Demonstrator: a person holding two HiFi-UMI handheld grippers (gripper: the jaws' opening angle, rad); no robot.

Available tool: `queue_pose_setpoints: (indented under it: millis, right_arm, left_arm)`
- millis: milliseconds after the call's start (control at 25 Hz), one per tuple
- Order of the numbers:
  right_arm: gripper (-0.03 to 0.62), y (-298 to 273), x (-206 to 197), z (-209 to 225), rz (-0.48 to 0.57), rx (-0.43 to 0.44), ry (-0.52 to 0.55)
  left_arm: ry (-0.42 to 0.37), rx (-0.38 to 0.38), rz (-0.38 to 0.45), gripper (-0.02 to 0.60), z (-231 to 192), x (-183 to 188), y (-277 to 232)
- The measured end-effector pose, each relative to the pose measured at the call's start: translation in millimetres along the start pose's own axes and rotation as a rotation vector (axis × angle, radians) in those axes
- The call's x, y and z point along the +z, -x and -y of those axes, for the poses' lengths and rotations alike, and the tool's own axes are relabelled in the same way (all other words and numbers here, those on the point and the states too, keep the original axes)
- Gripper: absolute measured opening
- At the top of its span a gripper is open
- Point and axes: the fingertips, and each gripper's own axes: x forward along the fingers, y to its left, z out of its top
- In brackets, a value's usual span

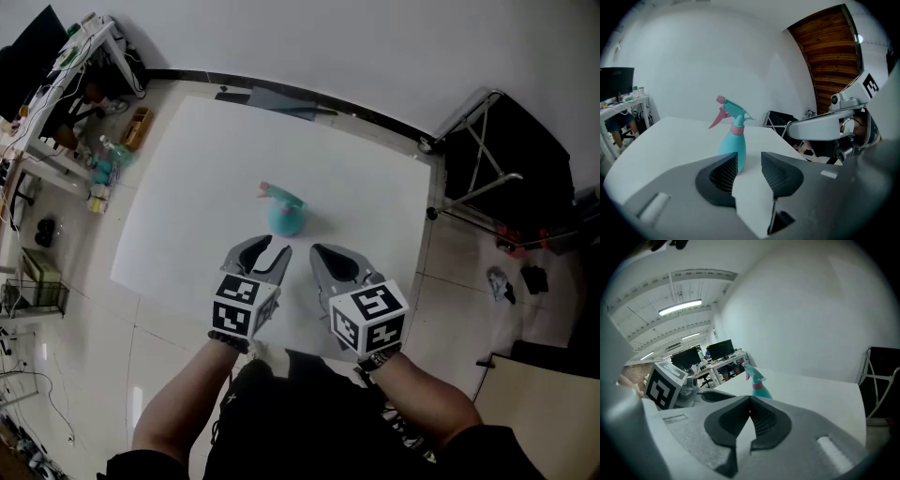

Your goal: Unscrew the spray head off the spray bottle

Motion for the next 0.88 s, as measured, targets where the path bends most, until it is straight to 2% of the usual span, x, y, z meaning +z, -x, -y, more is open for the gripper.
queue_pose_setpoints:
  millis: [200, 400, 720, 880]
  right_arm:
    - [-0.008, -3, -6, 11, -0.018, 0.006, -0.009]
    - [-0.009, -6, -10, 15, -0.027, 0.024, -0.019]
    - [-0.009, -13, -14, 25, -0.043, 0.036, -0.017]
    - [-0.008, -14, -15, 30, -0.054, 0.040, -0.013]
  left_arm:
    - [0.012, 0.014, -0.029, 0.233, -3, -6, -14]
    - [0.013, 0.047, -0.008, 0.298, -15, -7, -25]
    - [-0.019, 0.087, -0.035, 0.422, -29, -16, -51]
    - [-0.030, 0.087, -0.054, 0.446, -31, -22, -65]
